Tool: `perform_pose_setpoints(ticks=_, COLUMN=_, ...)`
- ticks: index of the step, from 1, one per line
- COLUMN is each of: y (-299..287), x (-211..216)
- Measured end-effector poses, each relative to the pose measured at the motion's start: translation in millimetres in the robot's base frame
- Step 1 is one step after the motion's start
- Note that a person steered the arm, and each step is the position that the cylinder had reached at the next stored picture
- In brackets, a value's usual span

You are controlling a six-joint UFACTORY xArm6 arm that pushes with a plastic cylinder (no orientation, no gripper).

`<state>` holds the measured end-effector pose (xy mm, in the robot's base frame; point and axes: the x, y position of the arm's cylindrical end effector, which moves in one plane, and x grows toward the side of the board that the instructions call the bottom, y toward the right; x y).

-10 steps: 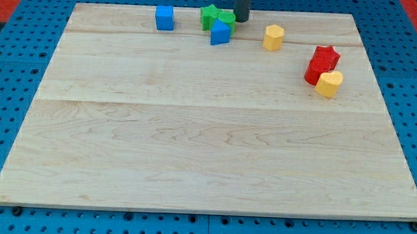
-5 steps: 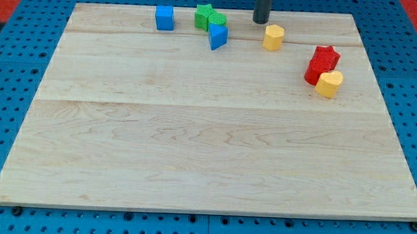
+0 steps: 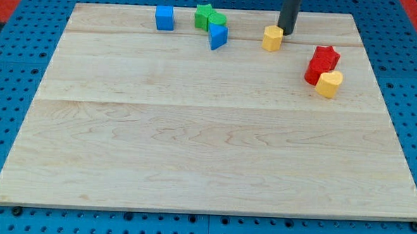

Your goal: Place the yellow hexagon into the blue triangle

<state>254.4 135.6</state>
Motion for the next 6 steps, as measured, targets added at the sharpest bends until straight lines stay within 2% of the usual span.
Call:
perform_pose_setpoints(ticks=2, y=-1, x=27)
perform_pose_setpoints(ticks=5, y=-56, x=29)
perform_pose_setpoints(ticks=6, y=-49, x=42)
